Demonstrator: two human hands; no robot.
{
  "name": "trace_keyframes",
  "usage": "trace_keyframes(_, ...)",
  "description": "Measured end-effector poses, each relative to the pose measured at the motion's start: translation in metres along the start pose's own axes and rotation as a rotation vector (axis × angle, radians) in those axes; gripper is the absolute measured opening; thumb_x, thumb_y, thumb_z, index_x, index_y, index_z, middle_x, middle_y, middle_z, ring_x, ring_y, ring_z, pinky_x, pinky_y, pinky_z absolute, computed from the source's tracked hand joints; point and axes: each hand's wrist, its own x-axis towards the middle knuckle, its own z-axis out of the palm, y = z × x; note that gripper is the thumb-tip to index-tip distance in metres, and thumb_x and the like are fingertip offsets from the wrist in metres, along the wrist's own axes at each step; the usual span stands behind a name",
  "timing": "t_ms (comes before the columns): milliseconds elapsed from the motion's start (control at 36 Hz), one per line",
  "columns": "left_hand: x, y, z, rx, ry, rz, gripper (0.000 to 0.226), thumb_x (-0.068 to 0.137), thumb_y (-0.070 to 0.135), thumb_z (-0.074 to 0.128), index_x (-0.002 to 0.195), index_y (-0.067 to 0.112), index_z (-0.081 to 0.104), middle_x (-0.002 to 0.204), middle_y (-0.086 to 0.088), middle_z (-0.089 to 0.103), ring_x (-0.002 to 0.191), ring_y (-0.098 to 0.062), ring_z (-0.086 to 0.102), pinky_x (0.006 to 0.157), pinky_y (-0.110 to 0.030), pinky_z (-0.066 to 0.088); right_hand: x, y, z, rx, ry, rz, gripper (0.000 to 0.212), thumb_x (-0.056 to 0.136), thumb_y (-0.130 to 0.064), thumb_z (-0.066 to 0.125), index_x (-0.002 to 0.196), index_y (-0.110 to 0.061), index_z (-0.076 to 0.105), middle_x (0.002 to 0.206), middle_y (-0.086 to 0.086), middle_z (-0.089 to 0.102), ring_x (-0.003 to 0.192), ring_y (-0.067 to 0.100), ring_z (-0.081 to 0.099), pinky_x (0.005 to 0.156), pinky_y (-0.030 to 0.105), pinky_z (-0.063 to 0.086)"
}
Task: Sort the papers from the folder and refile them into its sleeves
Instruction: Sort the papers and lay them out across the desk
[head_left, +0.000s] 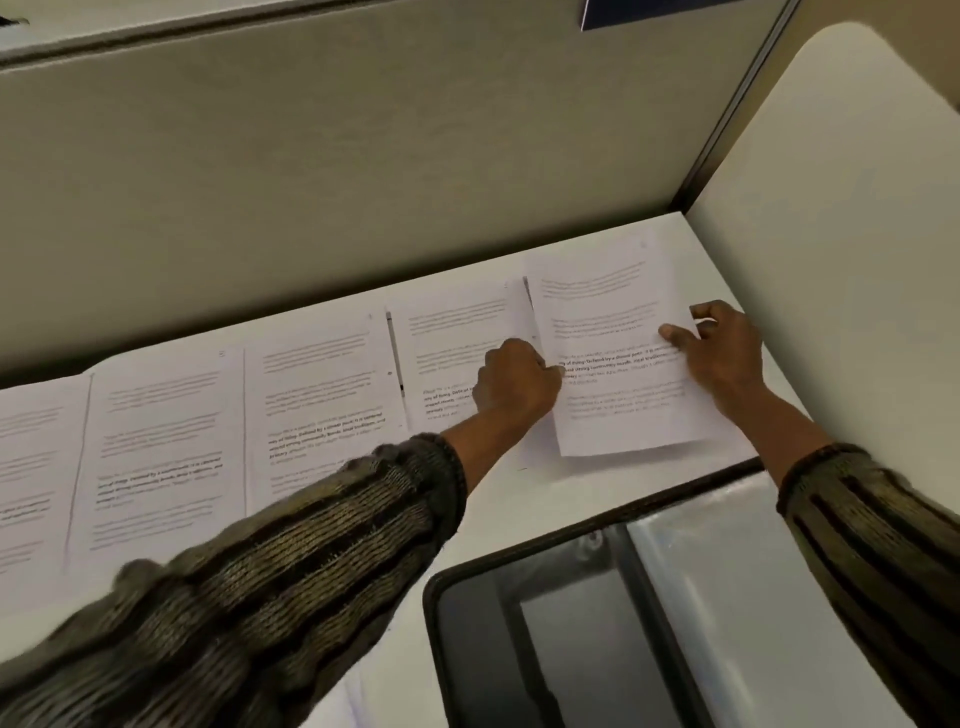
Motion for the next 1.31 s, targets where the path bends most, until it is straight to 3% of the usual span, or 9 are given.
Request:
trace_keyframes(250,0.034,0.013,0.018,0.203,-0.044,0.038,0.026,0.09,0.034,0.077,0.104,0.017,0.063,0.103,0.0,0.067,0.091,-0.025,0.066,0.074,-0.034,0.05,0.034,0.018,0.016,-0.098,0.013,-0.028,0.048,0.082,-0.043,0.087,0.117,-0.016,0.068,0.099,0.007,0.067,0.097,0.027,0.065,0.083,0.033,0.045)
trace_keyframes(361,0.036,0.016,0.024,0.288,-0.08,0.056,0.033,0.091,0.036,0.077,0.113,0.016,0.063,0.11,-0.003,0.066,0.099,-0.027,0.068,0.08,-0.037,0.056,0.042,0.022,0.016,-0.151,0.02,-0.032,0.049,0.081,-0.045,0.087,0.117,-0.017,0.068,0.102,0.008,0.07,0.102,0.032,0.067,0.093,0.047,0.054)
trace_keyframes(444,0.035,0.017,0.026,0.36,-0.068,0.098,0.037,0.094,0.036,0.075,0.12,0.014,0.061,0.112,-0.004,0.063,0.106,-0.029,0.066,0.077,-0.035,0.047,0.044,0.021,0.014,-0.181,0.014,-0.036,0.05,0.083,-0.044,0.085,0.119,-0.015,0.067,0.107,0.011,0.071,0.103,0.033,0.066,0.092,0.046,0.054)
trace_keyframes(528,0.032,0.019,0.027,0.445,-0.032,0.156,0.034,0.097,0.039,0.072,0.118,0.015,0.061,0.097,0.0,0.052,0.106,-0.029,0.066,0.075,-0.036,0.042,0.044,0.019,0.014,-0.258,0.012,-0.058,0.056,0.085,-0.047,0.082,0.125,-0.013,0.064,0.114,0.012,0.071,0.107,0.034,0.065,0.091,0.046,0.053)
trace_keyframes(833,0.02,0.021,0.023,0.483,-0.017,0.217,0.038,0.101,0.044,0.066,0.12,0.012,0.062,0.107,-0.005,0.06,0.106,-0.031,0.065,0.076,-0.037,0.043,0.037,0.027,0.018,-0.33,0.073,-0.08,0.067,0.083,-0.057,0.079,0.131,-0.02,0.049,0.127,0.01,0.06,0.12,0.033,0.058,0.096,0.052,0.051)
trace_keyframes(944,0.001,0.015,0.016,0.453,-0.034,0.197,0.038,0.103,0.044,0.063,0.122,0.011,0.061,0.115,-0.009,0.064,0.109,-0.032,0.065,0.081,-0.038,0.047,0.022,0.02,0.015,-0.471,0.132,-0.124,0.058,0.095,-0.041,0.073,0.138,-0.011,0.049,0.135,0.019,0.052,0.131,0.038,0.047,0.1,0.056,0.048)
trace_keyframes(1056,-0.024,0.001,0.009,0.436,-0.055,0.172,0.031,0.104,0.042,0.061,0.11,0.012,0.062,0.108,-0.008,0.064,0.102,-0.031,0.065,0.076,-0.036,0.047,-0.005,0.013,0.021,-0.53,0.175,-0.266,0.05,0.094,-0.02,0.073,0.136,-0.007,0.05,0.13,0.022,0.051,0.125,0.04,0.047,0.085,0.053,0.051)
trace_keyframes(1194,-0.062,-0.03,-0.005,0.398,-0.046,0.122,0.034,0.101,0.045,0.062,0.092,0.013,0.067,0.095,-0.005,0.07,0.088,-0.027,0.068,0.074,-0.036,0.053,-0.054,-0.006,0.041,-0.361,0.112,-0.367,0.044,0.093,-0.018,0.071,0.133,-0.012,0.053,0.123,0.015,0.054,0.119,0.034,0.051,0.078,0.046,0.049)
trace_keyframes(1306,-0.098,-0.068,-0.027,0.412,-0.049,0.057,0.035,0.1,0.049,0.059,0.096,0.016,0.07,0.097,-0.002,0.07,0.091,-0.025,0.067,0.077,-0.036,0.053,-0.108,-0.023,0.065,-0.237,0.001,-0.425,0.037,0.093,-0.018,0.072,0.127,-0.017,0.057,0.12,0.008,0.059,0.11,0.028,0.059,0.079,0.039,0.048)
